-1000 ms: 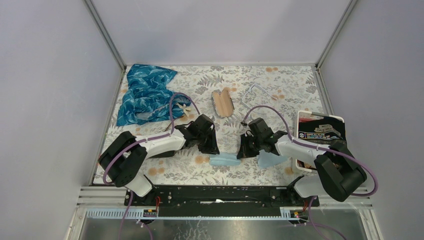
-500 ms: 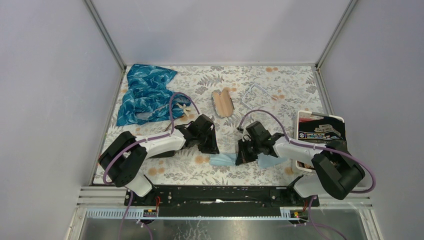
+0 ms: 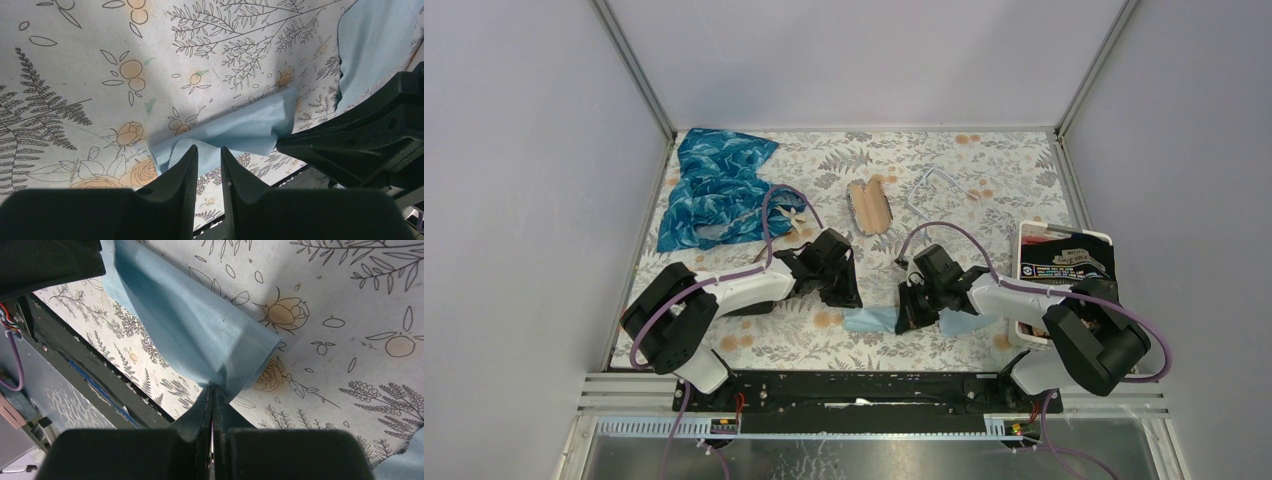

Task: Organize the sunglasses
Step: Fold the glasses cleaning cloth at the center of the board.

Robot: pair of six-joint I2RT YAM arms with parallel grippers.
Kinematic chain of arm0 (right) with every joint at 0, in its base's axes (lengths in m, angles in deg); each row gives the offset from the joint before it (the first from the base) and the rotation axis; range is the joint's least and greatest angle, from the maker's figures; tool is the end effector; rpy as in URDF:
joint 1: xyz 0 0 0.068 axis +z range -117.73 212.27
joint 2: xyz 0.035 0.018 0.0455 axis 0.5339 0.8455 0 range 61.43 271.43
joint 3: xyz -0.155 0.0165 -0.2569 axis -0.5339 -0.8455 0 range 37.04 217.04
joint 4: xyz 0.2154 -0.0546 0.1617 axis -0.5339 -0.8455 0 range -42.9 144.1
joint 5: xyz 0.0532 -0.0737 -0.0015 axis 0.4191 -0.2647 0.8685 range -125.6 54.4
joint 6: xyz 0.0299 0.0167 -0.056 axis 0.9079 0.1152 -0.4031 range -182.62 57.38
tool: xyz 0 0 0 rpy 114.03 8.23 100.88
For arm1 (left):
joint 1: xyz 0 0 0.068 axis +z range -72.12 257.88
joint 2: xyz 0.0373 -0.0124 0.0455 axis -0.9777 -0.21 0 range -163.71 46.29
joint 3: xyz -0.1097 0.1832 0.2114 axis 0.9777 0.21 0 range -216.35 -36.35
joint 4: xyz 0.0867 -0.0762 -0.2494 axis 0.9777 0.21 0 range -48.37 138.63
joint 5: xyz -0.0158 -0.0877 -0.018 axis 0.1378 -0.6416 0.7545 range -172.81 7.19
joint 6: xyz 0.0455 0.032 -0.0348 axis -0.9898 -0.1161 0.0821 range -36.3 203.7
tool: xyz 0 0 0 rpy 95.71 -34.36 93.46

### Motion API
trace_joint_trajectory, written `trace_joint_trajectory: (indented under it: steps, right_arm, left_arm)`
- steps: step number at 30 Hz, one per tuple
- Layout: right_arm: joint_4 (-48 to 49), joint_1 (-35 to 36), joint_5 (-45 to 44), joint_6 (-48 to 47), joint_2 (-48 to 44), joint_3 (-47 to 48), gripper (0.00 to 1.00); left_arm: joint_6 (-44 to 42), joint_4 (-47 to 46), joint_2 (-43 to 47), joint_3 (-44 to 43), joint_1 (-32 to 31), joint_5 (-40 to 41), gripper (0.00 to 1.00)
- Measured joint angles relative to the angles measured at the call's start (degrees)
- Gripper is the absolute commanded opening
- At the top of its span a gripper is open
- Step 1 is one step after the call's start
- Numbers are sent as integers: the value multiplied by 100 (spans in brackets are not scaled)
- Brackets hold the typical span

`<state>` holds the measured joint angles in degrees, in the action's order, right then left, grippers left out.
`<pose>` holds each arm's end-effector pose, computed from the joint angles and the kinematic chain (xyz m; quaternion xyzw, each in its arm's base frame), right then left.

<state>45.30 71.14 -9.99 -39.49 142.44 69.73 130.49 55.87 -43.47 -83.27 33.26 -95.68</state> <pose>0.1859 0.1786 0.1475 -0.1902 0.9179 0.3244 0.1270 0.2176 -0.2309 0.1694 0.0137 0.9534 -0.2765 0.1197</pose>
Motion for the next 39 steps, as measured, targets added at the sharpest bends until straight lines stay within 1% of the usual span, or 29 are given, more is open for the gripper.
trace_joint_trajectory:
  steps: [13, 20, 22, 23, 25, 27, 30, 32, 34, 37, 39]
  right_arm:
    - [-9, 0, 85, -26, 162, 15, 0]
    - [-15, 0, 85, -28, 162, 22, 0]
    - [-42, 2, 68, -33, 140, 24, 10]
    - [-98, 2, 37, -37, 98, 24, 13]
    - [-254, 4, -85, -35, -90, 24, 15]
    - [-356, 9, -240, -20, -339, 24, 19]
    - [-527, 13, -570, 149, -916, 22, 30]
    - [-535, 13, -820, 424, -1325, -20, 34]
    - [-372, 13, -988, 828, -1742, -225, 35]
    - [-94, 13, -1108, 1462, -2103, -691, 38]
    - [39, 13, -1143, 1856, -2162, -990, 42]
  left_arm:
    - [-2, 203, 13, -160, 0, 151, 29]
    - [0, 295, 234, -146, 0, 155, 29]
    - [2, 321, 343, -103, 0, 168, 28]
    - [2, 337, 407, -63, 0, 181, 28]
    - [24, 354, 533, 28, 0, 201, 28]
    - [114, 372, 752, 197, -2, 260, 29]
    - [345, 398, 1263, 608, -39, 369, 32]
    - [522, 413, 1582, 846, -129, 448, 33]
    - [737, 424, 1766, 1016, -256, 514, 34]
    - [1021, 426, 1725, 1137, -448, 608, 33]
    - [1200, 439, 1565, 1147, -599, 684, 31]
